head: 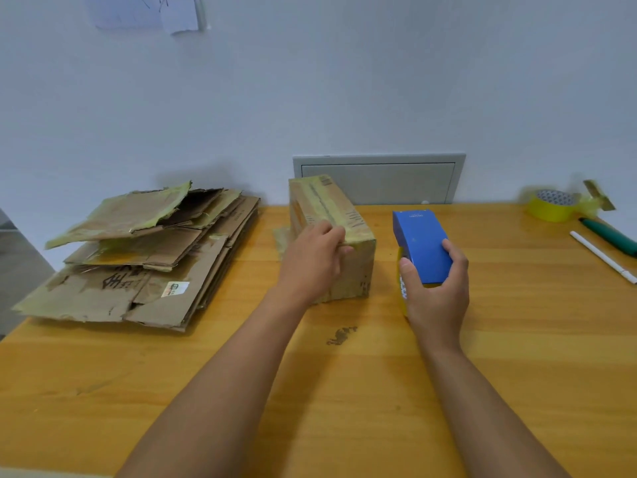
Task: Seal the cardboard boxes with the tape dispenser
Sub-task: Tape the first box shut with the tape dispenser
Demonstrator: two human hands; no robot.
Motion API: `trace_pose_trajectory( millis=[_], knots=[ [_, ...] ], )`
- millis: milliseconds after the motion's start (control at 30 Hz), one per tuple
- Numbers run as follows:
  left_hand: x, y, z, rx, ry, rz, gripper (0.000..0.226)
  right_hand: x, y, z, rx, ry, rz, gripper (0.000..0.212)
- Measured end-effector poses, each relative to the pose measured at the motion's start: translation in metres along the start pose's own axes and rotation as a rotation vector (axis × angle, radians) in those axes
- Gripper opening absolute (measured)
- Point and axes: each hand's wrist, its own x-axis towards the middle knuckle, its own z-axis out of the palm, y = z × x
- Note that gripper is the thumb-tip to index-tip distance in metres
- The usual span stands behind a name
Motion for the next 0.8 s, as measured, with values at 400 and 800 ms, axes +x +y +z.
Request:
trace_pose_trajectory(
  millis=[400, 800],
  knots=[
    [-0.002, -0.004, -0.001, 0.005, -0.055, 0.020, 0.027, 0.000, 0.002, 0.000, -0.005, 0.003, -0.004, 0.064],
    [-0.005, 0.009, 0.008, 0.326, -0.112, 0.073, 0.065, 0.002, 0.003, 0.001, -0.001, 0.002, -0.008, 0.063]
  ],
)
